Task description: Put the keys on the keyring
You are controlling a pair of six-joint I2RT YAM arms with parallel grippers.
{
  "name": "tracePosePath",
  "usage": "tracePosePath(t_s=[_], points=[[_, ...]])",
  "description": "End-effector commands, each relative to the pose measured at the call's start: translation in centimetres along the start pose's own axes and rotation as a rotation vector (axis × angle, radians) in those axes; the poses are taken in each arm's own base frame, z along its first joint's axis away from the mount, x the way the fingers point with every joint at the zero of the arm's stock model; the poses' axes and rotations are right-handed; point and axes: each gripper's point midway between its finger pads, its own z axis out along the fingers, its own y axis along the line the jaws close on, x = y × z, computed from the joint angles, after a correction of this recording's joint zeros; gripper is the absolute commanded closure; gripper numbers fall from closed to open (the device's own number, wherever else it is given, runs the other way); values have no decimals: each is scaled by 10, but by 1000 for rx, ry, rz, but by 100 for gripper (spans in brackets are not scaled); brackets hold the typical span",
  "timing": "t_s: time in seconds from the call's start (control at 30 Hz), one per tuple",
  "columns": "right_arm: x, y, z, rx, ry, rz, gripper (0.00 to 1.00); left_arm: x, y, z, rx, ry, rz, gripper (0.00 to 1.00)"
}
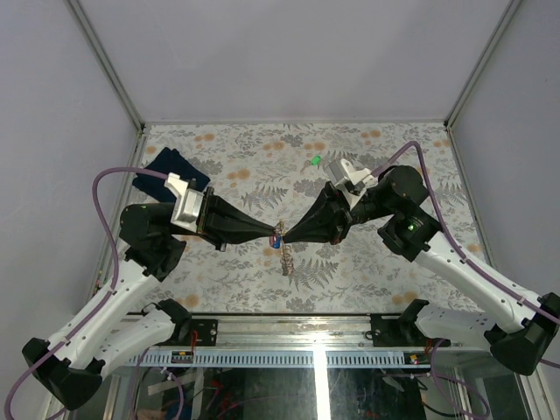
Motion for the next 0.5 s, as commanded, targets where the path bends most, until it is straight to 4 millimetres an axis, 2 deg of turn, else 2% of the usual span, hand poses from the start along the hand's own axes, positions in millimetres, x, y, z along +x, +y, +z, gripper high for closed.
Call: tracePosePath(t_s=[0.0, 0.47], points=[[-25, 1, 2, -4, -56, -81, 100, -9, -3, 1, 22, -6, 38, 100], [-22, -4, 3, 19, -55, -65, 100, -8, -4, 1, 32, -2, 34, 100]])
